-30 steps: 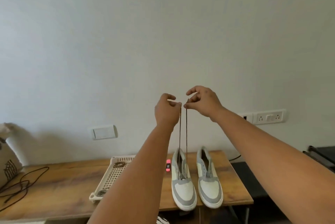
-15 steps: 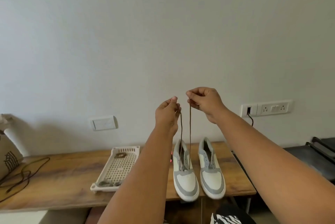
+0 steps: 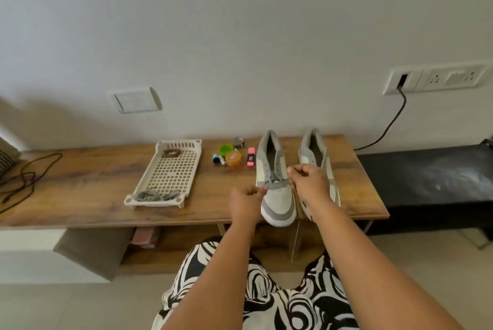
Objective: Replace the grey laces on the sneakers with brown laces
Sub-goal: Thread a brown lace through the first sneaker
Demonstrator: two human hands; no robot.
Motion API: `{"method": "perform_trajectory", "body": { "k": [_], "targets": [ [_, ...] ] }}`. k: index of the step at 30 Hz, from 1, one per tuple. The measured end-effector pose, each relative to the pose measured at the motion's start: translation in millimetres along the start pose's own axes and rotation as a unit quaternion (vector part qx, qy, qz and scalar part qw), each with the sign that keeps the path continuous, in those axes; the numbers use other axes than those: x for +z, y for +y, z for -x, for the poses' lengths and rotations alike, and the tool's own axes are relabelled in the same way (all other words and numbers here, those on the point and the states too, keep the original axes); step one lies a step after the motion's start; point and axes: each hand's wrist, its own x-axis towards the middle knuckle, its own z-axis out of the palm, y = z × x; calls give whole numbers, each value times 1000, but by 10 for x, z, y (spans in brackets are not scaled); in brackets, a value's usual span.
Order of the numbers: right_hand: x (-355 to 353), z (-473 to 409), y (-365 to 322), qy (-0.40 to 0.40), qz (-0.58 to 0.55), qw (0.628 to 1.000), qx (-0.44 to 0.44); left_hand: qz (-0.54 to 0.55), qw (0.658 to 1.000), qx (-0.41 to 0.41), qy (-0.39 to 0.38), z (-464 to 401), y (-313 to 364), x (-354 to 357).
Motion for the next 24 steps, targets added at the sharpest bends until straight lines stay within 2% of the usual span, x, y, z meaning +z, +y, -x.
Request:
{"method": "perform_trajectory", "body": {
  "k": [3, 7, 14, 16, 19, 21, 24],
  "targets": [
    [100, 57, 239, -32, 128, 991, -37, -103, 994, 32, 12, -167, -177, 106],
    [143, 23, 400, -47, 233, 967, -88, -50, 998, 28, -26, -333, -170, 203],
    [186, -60, 417, -45, 256, 958, -119, -14, 999, 23, -29, -442, -198, 235],
    [192, -53, 436, -41, 260, 956, -129, 88, 995, -13, -36, -455, -177, 201],
    [207, -33, 448, -27, 265, 955, -132, 228, 969, -80, -49, -446, -134, 145],
    [225, -27, 453, -13, 265, 956, -126, 237, 964, -103, -54, -422, -121, 112],
    [232, -31, 447, -8, 257, 959, -117, 212, 971, -92, -67, -411, -140, 101]
  ]
}}
